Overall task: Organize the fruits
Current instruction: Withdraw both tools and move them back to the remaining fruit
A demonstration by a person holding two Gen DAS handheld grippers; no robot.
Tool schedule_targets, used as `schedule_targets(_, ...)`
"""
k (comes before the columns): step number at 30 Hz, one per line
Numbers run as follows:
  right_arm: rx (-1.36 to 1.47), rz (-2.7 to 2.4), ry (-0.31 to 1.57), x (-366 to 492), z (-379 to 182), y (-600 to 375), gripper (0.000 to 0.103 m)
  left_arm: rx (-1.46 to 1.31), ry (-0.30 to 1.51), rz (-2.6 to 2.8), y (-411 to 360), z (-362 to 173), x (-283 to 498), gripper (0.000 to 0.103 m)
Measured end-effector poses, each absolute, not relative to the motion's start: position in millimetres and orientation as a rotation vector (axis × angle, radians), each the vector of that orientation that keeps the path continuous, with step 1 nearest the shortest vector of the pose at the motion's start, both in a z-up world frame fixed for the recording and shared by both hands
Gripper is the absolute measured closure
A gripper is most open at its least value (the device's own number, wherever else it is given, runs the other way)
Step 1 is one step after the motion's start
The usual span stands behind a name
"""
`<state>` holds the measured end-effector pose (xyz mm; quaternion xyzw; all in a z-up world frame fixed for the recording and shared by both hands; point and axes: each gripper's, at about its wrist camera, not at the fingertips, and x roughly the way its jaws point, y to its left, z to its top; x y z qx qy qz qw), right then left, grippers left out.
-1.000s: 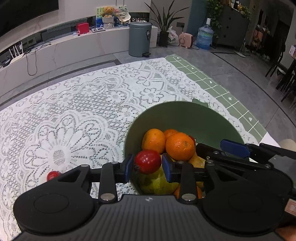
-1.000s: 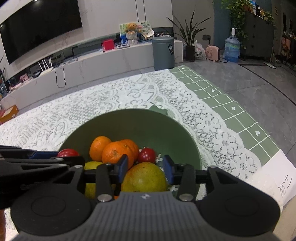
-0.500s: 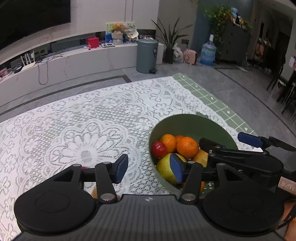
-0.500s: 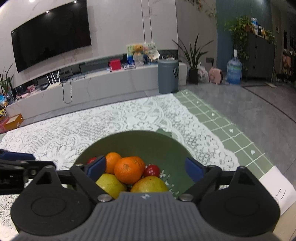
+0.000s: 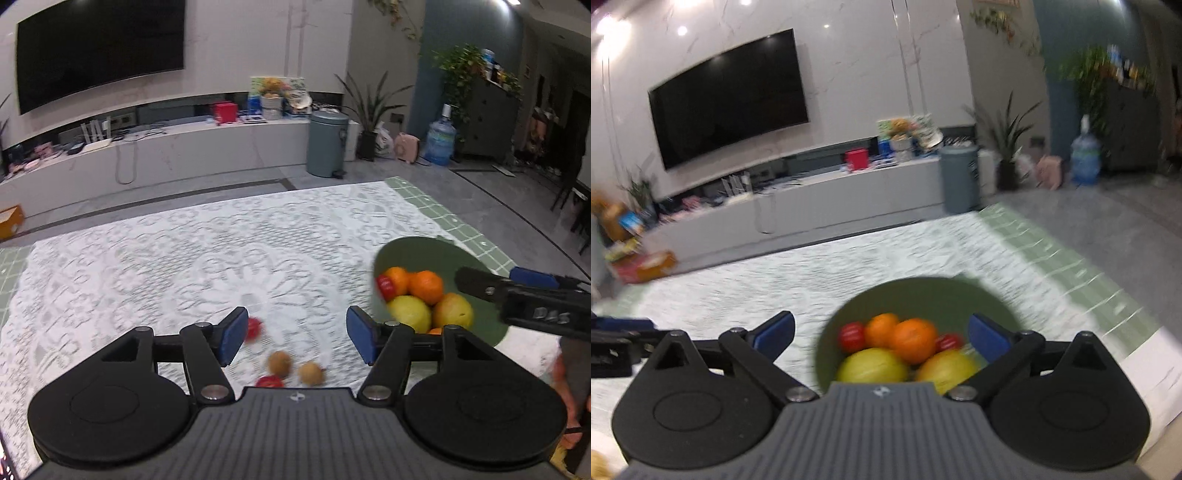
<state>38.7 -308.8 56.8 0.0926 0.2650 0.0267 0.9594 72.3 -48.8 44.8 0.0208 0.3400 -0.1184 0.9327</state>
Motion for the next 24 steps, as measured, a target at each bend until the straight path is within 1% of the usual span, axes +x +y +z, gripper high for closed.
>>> schedule_targets(4, 0.175, 0.107, 0.53, 31.3, 55.8, -282.9, 0.006, 0.021, 0.697, -0.2, -22.6, 36.3, 67.9, 0.031)
schedule_targets(13, -0.088, 0.255, 0.433, 15.6, 37.9, -204.2, 0.006, -0.05, 0.648, -0.164, 19.0, 16.0, 59.2, 0.031)
schedule_targets(18, -0.215, 0.326, 0.496, 20.0, 24.0, -175.3, 0.006, -0.097, 0.654, -0.17, 32.5, 3.1, 63.2, 0.031)
schedule_targets(23, -0.207, 0.34, 0.577, 31.7, 13.3, -168.9, 0.006, -0.133, 0.675, -0.166, 39.5, -8.8, 67.7, 0.032)
schedule_targets(24, -0.195, 0.341, 0.591, 33.8, 11.6, -169.5, 0.006, -0.137, 0.687, -0.16, 40.0, -12.3, 68.6, 0.034)
